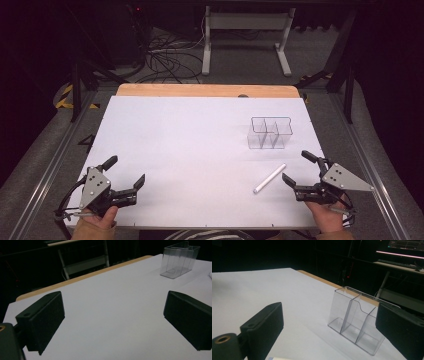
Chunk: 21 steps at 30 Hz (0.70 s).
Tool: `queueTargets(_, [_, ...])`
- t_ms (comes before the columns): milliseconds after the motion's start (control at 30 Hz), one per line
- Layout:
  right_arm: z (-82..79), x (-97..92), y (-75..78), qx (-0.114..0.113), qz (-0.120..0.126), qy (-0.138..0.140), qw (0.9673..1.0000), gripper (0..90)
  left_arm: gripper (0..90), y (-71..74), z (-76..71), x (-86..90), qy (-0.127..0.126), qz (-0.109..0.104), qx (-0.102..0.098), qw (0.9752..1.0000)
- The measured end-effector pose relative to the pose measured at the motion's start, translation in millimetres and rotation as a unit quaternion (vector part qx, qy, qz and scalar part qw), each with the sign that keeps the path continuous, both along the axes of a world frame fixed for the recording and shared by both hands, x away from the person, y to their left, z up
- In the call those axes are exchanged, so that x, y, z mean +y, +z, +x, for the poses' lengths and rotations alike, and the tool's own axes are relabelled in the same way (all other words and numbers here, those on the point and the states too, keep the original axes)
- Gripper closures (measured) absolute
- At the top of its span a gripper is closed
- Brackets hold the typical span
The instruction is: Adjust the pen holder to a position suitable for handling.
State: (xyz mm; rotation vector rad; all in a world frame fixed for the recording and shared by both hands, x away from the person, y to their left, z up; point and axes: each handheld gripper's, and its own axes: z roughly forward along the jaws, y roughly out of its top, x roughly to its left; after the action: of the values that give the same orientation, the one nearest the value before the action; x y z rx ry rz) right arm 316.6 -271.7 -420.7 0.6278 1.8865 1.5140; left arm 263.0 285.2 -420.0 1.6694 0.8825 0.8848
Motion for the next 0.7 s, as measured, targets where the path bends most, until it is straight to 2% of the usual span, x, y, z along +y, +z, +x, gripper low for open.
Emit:
queueTargets(367, [-0.9, -0.4, 2.8, 0.001, -0.004, 0.001, 1.0000, 10.0, 4.2, -0.3, 0.1, -0.5, 0.002, -0.002, 0.002, 1.0000])
queueTargets(700, [0.8, 1.9, 9.5, -0.002, -0.019, 0.003, 0.9998, 10.6, 4.1, -0.2, 0.0, 0.9, 0.001, -0.006, 0.002, 1.0000])
